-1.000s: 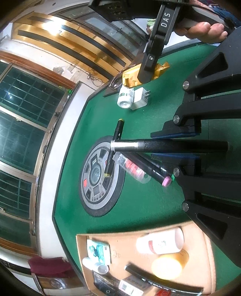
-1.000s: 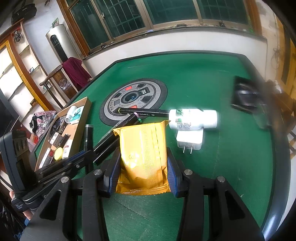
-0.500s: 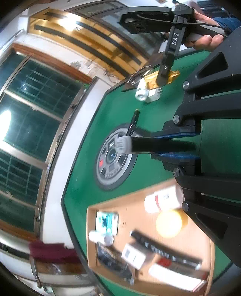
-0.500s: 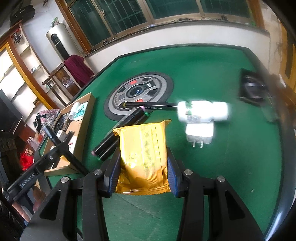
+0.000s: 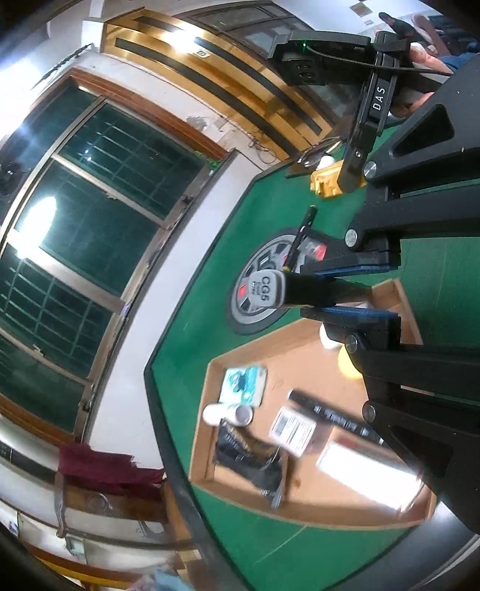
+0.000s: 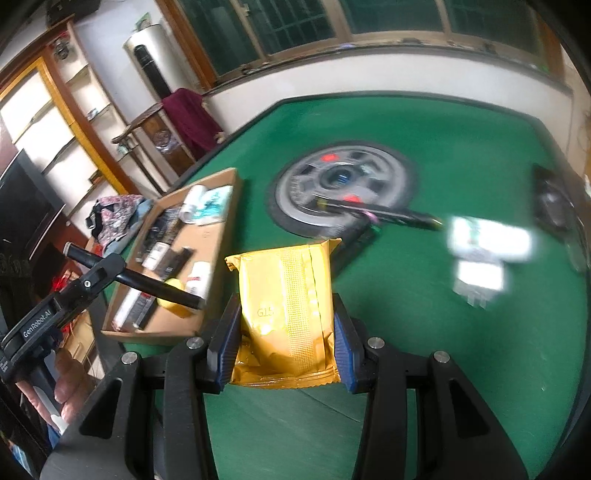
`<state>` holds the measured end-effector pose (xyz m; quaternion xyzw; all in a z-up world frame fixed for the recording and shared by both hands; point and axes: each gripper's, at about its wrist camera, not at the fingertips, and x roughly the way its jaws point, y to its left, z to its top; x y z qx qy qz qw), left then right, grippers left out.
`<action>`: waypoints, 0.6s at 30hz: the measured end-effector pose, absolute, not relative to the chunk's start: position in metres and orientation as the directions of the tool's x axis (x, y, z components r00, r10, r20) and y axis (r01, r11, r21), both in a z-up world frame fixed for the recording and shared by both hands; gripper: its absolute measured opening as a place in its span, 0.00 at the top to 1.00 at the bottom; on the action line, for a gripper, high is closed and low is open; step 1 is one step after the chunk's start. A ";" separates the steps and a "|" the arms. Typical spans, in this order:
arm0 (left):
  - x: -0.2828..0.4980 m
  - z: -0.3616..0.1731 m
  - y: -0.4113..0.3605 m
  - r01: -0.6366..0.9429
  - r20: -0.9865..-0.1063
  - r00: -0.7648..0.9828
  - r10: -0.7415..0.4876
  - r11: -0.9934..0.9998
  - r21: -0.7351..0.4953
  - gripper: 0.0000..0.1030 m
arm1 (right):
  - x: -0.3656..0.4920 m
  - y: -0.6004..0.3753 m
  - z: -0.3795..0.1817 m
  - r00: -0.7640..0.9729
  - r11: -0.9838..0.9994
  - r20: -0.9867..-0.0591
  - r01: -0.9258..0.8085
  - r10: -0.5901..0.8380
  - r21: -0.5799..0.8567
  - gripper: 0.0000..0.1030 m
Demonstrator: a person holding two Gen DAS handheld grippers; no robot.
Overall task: Organize objects
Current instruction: 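Carry the orange bag into the tray and open the right gripper while the left gripper releases the marker there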
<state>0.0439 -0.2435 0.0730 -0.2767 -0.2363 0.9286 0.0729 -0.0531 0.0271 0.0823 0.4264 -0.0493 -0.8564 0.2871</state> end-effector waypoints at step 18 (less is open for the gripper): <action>-0.017 0.055 -0.300 0.101 -0.570 -0.786 0.241 -0.858 -0.503 0.87 | -0.101 -0.119 0.057 -0.388 -0.801 -0.765 0.536 -0.513 0.265 0.59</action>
